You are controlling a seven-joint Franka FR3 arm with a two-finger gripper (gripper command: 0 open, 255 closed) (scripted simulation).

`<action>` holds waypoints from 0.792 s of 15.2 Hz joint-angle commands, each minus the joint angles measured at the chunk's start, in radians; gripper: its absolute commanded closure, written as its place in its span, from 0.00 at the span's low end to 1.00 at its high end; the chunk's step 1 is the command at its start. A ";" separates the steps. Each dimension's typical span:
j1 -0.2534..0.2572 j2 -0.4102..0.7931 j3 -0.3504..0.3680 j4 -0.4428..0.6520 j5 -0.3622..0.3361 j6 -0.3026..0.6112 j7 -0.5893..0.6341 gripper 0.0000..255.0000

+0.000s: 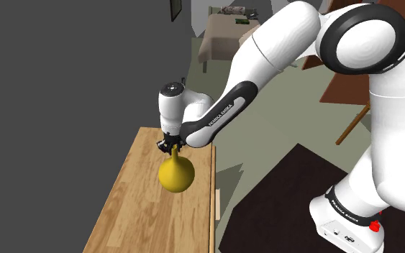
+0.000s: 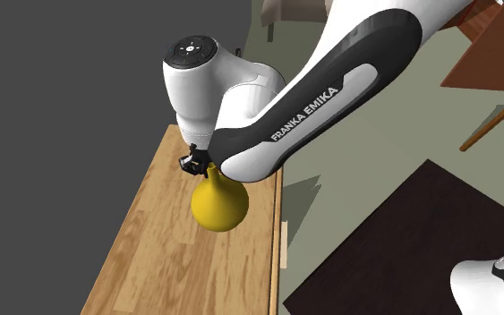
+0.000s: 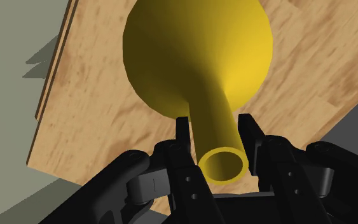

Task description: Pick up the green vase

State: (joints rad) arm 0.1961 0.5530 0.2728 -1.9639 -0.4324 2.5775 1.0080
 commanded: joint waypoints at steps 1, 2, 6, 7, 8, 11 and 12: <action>0.000 0.001 0.000 0.000 0.000 0.000 0.000 1.00; 0.000 0.001 0.000 0.000 0.000 0.000 0.000 1.00; -0.003 -0.010 0.005 -0.001 0.006 -0.009 -0.005 1.00; -0.006 -0.020 0.010 -0.003 0.012 -0.018 -0.009 1.00; -0.010 -0.031 0.014 -0.004 0.018 -0.027 -0.014 1.00; -0.019 -0.061 0.028 -0.006 0.036 -0.054 -0.029 1.00; -0.022 -0.071 0.032 -0.006 0.042 -0.063 -0.034 1.00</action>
State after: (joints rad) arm 0.1783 0.4971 0.2994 -1.9670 -0.3978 2.5236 0.9803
